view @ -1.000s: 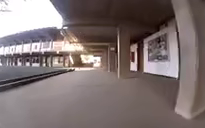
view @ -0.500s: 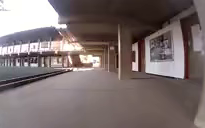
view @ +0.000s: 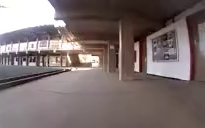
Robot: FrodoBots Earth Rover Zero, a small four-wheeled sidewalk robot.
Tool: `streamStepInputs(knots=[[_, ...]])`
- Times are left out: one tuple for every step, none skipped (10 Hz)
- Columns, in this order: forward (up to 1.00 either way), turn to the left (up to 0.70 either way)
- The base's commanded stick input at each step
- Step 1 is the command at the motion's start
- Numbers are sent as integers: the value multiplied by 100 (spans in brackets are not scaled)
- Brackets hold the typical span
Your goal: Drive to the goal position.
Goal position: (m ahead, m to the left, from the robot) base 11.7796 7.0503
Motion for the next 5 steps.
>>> streamStepInputs(knots=[[70, 0], [70, 0], [70, 0], [70, 0], [70, 0]])
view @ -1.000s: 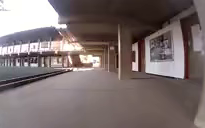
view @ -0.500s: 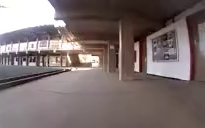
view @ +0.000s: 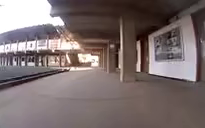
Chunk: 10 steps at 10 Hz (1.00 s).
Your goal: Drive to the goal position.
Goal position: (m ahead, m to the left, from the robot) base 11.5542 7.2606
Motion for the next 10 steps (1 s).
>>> streamStepInputs(knots=[[70, 0], [70, 0], [70, 0], [70, 0], [70, 0], [70, 0], [70, 0], [70, 1], [70, 7], [70, 13]])
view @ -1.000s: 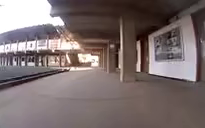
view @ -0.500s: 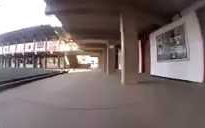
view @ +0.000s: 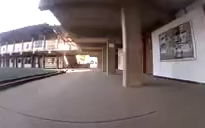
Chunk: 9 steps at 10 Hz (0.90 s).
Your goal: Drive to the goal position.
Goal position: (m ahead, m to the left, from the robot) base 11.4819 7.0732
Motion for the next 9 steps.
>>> streamStepInputs(knots=[[70, 35], [70, 35], [70, 20], [70, 4], [70, 0], [70, 0], [70, 0], [70, 0], [70, 0]])
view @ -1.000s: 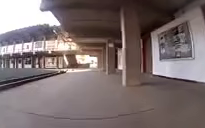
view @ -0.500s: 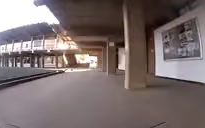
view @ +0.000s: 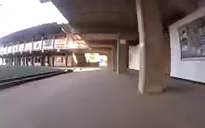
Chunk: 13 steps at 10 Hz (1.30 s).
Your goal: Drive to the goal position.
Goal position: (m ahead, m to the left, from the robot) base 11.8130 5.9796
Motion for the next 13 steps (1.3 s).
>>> streamStepInputs(knots=[[70, 0], [70, 0], [70, 0], [70, 0], [70, 0], [70, 0], [70, 0], [70, 0], [70, 0], [70, 0], [70, 0], [70, 0], [70, 0]])
